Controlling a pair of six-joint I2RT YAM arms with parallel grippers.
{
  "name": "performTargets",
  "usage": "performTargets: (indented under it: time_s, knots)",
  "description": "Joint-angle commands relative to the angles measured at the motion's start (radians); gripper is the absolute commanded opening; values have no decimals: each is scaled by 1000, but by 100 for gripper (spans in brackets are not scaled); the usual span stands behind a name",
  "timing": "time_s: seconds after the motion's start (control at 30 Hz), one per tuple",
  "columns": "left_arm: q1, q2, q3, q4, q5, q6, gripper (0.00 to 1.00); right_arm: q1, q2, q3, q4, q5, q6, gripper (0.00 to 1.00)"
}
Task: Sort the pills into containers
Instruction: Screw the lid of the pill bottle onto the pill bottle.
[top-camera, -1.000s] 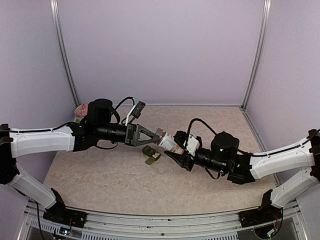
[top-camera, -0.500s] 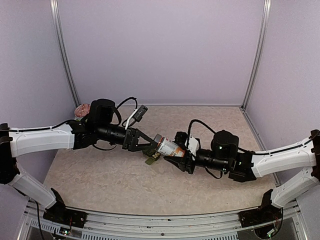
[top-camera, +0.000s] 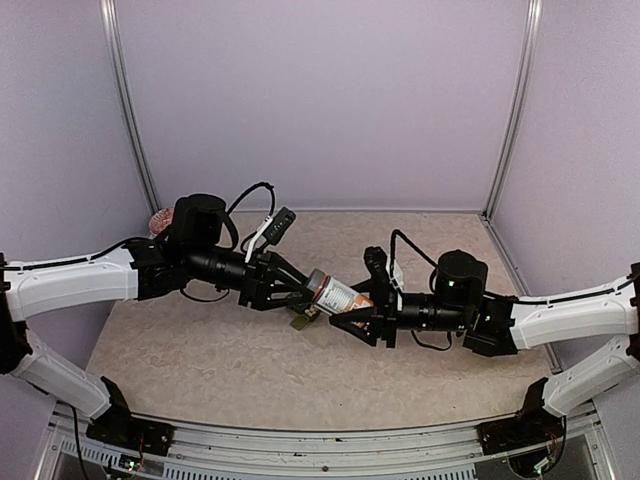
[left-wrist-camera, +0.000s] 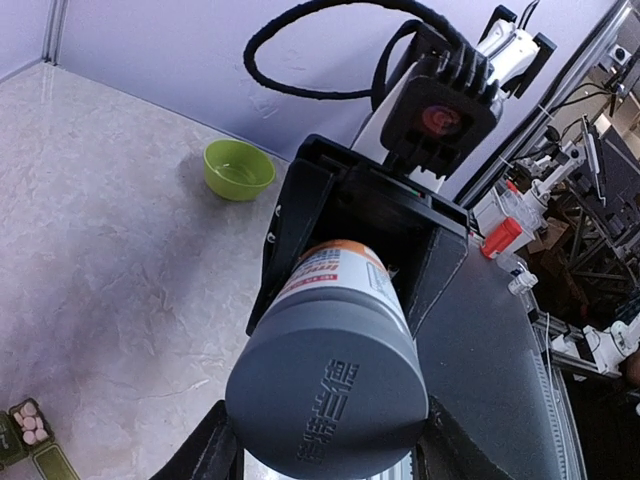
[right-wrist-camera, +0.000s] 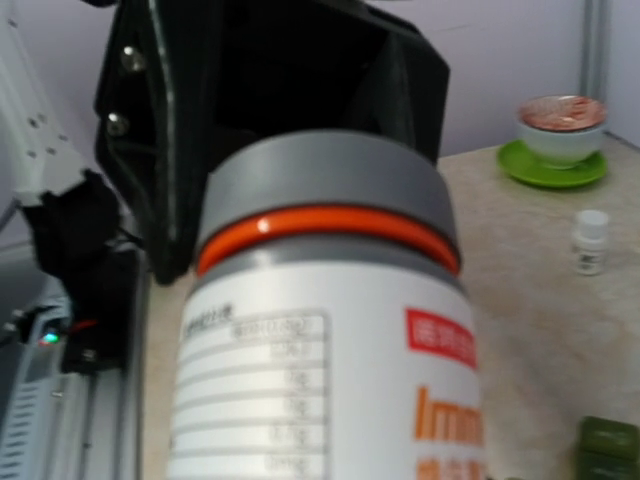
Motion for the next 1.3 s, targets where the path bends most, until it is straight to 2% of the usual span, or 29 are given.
performTargets:
  time_s: [0.0,0.1,0.17,0.2,0.63,1.27]
  knots:
    - [7,-50,26,-4,-4,46,58,-12,-49,11,18,-37,62,16]
    - [19,-55,19,9,-2,13,75,-11,-72,2,3,21,30,16]
    - [22,-61,14,16,-4,-3,97,-12,-80,0,-3,50,11,16]
    - [23,-66,8,28,-8,-18,99,-11,-82,-2,-3,61,3,16]
    - [30,-25,7,132,-163,-300,99,-9,-51,33,3,200,-99,16]
    - [-33,40,1,263,-175,-376,99,47,63,118,-3,372,-149,16]
